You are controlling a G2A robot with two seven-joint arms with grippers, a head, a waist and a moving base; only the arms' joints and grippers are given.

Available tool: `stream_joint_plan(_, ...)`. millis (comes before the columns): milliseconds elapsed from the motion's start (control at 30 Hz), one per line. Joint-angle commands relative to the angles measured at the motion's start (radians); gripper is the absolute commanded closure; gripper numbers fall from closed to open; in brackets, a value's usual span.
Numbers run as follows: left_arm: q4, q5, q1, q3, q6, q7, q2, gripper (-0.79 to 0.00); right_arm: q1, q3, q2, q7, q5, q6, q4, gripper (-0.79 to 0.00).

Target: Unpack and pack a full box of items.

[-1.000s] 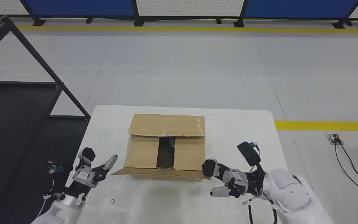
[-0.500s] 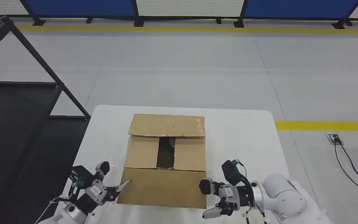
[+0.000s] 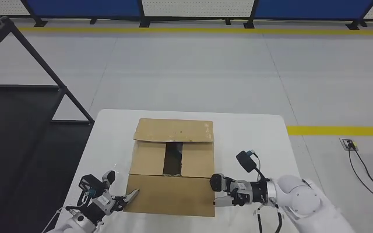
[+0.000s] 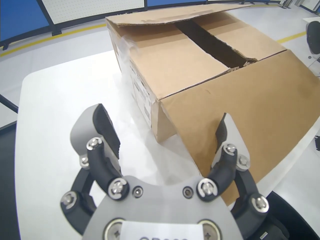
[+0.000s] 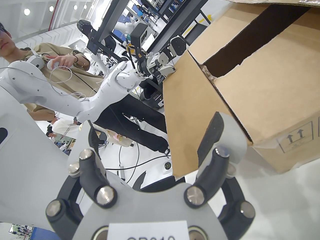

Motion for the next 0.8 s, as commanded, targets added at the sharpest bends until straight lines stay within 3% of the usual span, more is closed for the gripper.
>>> stream_joint_plan(0, 0.0, -0.001, 0.001, 0.0, 0.004, 0.0, 0.0, -0.785, -0.008, -0.001, 0.0, -0.01, 0.002, 0.012, 0.009, -0.785)
stream_joint_plan(133, 0.0, -0.001, 0.001, 0.0, 0.004, 0.0, 0.0, -0.785, -0.01, -0.012, -0.009, -0.101, 0.052, 0.128, 0.003, -0.785)
stream_joint_plan(400, 0.0, -0.001, 0.001, 0.0, 0.004, 0.0, 0.0, -0.785, 0.118, -0.09, -0.049, -0.226, 0.136, 0.374, 0.113, -0.785)
stream_joint_plan(767, 0.0, -0.001, 0.001, 0.0, 0.004, 0.0, 0.0, -0.785, 0.267, -0.187, -0.105, -0.311, 0.137, 0.427, 0.241, -0.785)
